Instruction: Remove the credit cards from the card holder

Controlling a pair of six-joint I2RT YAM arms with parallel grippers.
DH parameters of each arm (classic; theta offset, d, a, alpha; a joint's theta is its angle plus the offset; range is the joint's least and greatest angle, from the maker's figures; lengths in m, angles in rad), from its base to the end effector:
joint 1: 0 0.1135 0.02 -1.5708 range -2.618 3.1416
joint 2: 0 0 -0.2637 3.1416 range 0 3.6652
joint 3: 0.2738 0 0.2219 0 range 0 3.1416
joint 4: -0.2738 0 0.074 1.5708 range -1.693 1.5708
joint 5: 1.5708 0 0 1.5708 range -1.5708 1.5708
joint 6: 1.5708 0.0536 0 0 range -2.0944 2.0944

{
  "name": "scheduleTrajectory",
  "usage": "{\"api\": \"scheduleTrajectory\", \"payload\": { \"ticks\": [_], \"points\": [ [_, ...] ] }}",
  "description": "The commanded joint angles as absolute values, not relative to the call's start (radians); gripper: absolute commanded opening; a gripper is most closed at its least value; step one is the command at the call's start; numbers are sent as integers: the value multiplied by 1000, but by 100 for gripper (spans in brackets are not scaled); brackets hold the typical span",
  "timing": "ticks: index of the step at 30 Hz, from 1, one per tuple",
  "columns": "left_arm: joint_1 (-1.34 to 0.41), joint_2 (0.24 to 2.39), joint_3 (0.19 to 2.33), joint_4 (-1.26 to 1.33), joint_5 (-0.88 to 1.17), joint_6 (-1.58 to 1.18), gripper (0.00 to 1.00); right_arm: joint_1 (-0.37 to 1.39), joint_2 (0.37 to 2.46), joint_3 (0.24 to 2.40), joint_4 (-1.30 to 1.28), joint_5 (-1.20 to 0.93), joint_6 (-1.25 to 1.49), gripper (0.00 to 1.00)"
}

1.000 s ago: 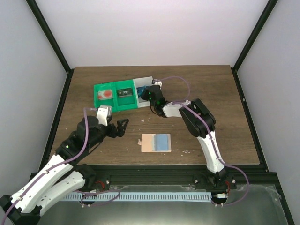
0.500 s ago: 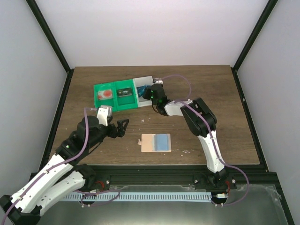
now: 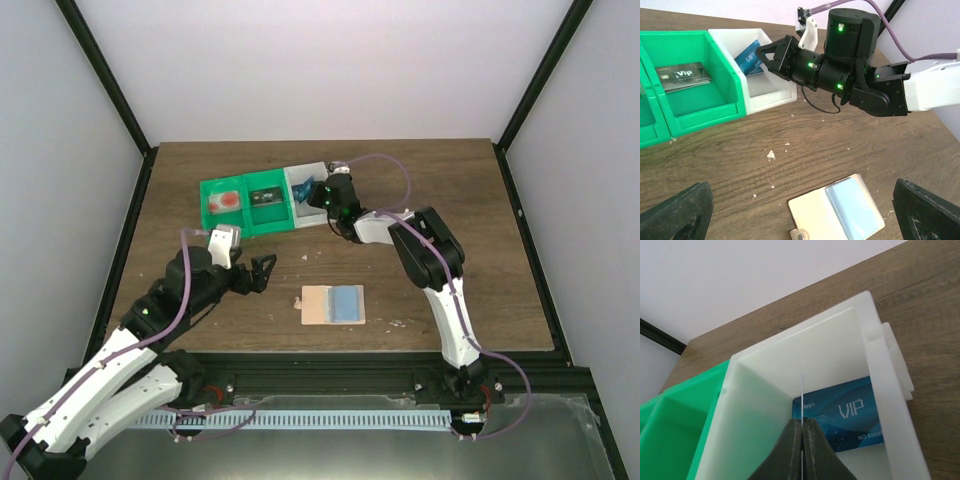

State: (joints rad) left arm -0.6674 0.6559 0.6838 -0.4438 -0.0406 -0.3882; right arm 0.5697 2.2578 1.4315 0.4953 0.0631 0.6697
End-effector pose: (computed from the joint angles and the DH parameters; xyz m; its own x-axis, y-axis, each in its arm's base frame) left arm 0.1110 -0.0847 0.2887 -0.5168 -0.0743 -0.8529 0.4253 0.8423 -0.3311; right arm 0.4201 0.2651 0.1595 -0.5175 0.4042 -0.7542 -0.2128 0.7929 0.5710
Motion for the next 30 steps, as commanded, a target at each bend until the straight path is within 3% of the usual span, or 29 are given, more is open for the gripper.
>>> {"api": "scheduleTrajectory", "payload": {
  "ticks": [1, 30],
  "points": [
    [-672, 650, 672, -426, -40, -377, 100, 561, 2273, 1502, 507, 56, 657, 0],
    [-674, 649, 675, -428, -50, -377, 100, 548, 2425, 1732, 288, 40, 612, 7]
  ]
}}
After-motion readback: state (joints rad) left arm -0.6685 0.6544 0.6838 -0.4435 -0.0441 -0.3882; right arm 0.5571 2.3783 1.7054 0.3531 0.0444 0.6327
